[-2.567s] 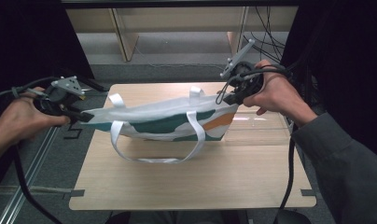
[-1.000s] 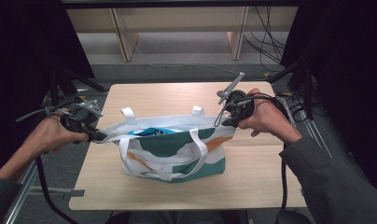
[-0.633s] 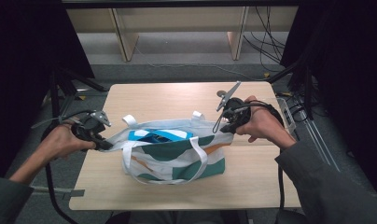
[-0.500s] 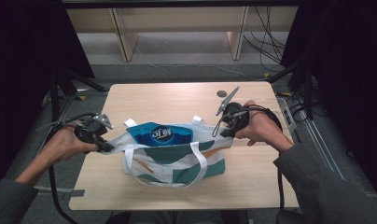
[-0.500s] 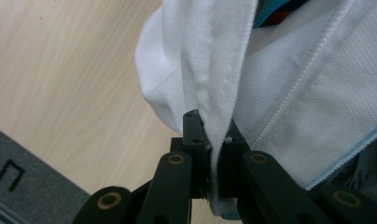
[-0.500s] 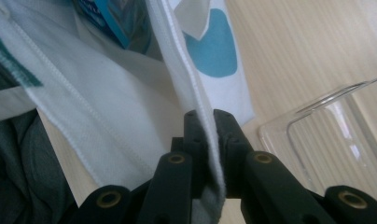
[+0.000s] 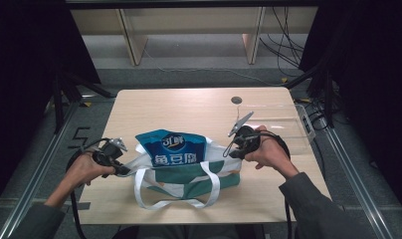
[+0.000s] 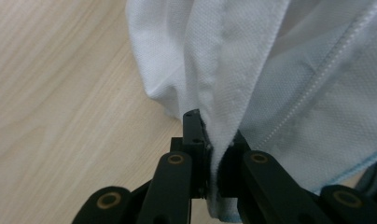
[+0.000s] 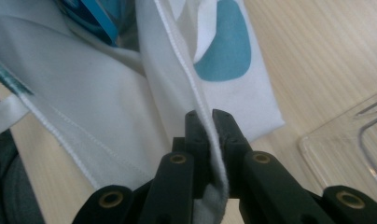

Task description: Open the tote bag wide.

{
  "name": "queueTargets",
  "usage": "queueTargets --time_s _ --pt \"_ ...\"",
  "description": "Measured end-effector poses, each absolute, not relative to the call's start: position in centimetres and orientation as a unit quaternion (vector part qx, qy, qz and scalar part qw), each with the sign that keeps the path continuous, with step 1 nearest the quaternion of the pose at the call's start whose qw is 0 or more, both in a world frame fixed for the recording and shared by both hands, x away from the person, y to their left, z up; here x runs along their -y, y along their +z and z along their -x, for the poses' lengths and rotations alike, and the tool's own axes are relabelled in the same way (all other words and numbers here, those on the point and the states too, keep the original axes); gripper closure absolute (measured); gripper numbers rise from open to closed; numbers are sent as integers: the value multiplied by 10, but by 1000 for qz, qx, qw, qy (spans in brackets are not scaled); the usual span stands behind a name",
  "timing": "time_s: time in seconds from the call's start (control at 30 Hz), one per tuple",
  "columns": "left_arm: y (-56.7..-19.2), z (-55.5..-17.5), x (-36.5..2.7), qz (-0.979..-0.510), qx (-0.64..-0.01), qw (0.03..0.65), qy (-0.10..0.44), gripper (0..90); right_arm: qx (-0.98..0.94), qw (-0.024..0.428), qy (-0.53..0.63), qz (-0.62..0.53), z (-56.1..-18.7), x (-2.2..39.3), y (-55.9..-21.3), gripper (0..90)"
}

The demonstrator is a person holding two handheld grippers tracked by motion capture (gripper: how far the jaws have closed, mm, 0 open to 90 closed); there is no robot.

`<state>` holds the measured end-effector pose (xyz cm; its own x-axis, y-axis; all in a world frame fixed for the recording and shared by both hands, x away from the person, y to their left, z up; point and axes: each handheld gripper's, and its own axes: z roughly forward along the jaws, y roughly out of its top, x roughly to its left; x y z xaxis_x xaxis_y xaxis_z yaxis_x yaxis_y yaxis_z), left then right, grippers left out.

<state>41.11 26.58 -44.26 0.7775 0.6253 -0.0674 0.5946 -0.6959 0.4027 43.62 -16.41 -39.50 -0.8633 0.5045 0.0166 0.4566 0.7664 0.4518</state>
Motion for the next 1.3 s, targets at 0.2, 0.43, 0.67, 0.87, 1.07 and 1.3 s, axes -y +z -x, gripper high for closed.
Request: queueTargets --time_s 0.2,0.43,0.67,0.87,1.07,1.3 --pt "-465 -411 -263 -914 -340 219 29 846 -938 62 217 -263 -431 161 -430 860" --pt "-482 -413 -261 -908 -355 222 20 847 -940 63 205 -266 -428 156 -465 864" --pt "-486 -411 -260 -901 -365 232 31 849 -933 59 213 -283 -430 156 -476 866" --pt "-483 -410 -259 -906 -359 224 31 823 -929 52 218 -294 -431 157 -476 849" --pt "-464 -407 -258 -907 -355 222 42 621 -909 86 252 -320 -425 166 -453 615" --pt "-427 -405 -255 -905 -328 257 78 504 -887 92 334 -304 -397 164 -405 538"
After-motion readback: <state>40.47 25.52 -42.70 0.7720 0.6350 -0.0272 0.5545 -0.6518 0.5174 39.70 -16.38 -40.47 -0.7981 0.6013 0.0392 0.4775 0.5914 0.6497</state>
